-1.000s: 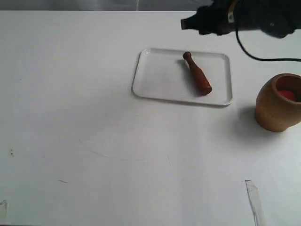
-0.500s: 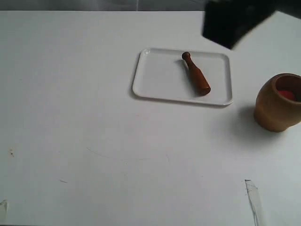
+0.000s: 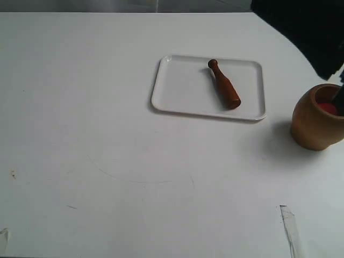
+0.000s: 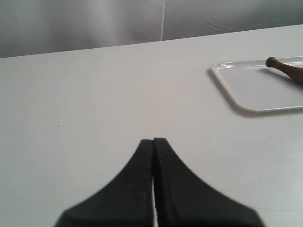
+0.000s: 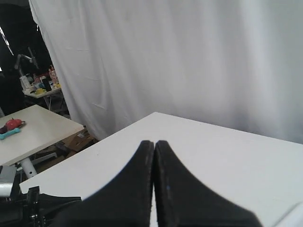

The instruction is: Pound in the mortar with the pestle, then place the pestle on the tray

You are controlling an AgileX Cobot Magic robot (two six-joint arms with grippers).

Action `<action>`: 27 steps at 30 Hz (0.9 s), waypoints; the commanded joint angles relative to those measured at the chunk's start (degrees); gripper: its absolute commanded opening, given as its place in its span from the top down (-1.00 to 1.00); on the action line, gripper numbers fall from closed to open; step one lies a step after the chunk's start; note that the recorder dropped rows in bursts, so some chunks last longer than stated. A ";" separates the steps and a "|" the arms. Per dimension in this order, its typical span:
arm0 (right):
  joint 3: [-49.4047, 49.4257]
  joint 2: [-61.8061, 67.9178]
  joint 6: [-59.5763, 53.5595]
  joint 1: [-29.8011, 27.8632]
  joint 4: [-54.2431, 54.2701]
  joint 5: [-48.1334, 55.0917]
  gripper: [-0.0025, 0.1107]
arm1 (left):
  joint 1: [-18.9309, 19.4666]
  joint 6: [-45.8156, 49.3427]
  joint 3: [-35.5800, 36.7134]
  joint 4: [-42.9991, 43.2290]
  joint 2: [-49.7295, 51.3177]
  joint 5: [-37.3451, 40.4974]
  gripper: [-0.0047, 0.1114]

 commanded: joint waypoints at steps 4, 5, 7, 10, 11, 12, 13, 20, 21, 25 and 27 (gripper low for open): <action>0.20 -0.38 -1.97 0.35 -0.35 1.04 0.96 | -0.44 -0.47 0.03 -0.42 -0.07 -0.17 0.92; 0.20 -1.11 -2.10 0.51 -1.04 2.61 0.96 | -0.44 -0.47 0.03 -0.42 -0.07 -0.17 0.92; 0.60 -2.44 -2.22 0.16 -1.92 6.56 0.96 | -0.44 -0.47 0.03 -0.42 -0.07 -0.17 0.92; 3.31 -5.66 -2.22 -4.16 -1.92 6.98 0.96 | -0.44 -0.47 0.03 -0.42 -0.07 -0.17 0.92; 4.72 -7.11 -2.22 -6.43 -1.92 6.39 0.96 | -0.44 -0.47 0.03 -0.42 -0.07 -0.17 0.92; 6.01 -8.41 -2.12 -8.40 -1.92 5.77 0.96 | -0.44 -0.47 0.03 -0.42 -0.07 -0.17 0.92; 9.76 -12.09 -1.98 -13.61 -1.92 3.59 0.96 | -0.44 -0.47 0.03 -0.42 -0.07 -0.17 0.92; 29.36 -31.35 -2.30 -33.28 -2.29 -6.19 0.96 | -0.44 -0.47 0.03 -0.42 -0.07 -0.17 0.92; 31.43 -33.62 -2.30 -35.27 -2.29 -6.66 0.96 | -0.44 -0.47 0.03 -0.42 -0.07 -0.17 0.92; 33.23 -41.86 -2.44 -42.32 -2.60 2.97 0.96 | -0.44 -0.47 0.03 -0.42 -0.07 -0.17 0.92; 33.23 -41.86 -2.86 -43.97 -5.87 9.60 0.96 | -0.44 -0.47 0.03 -0.42 -0.07 -0.17 0.92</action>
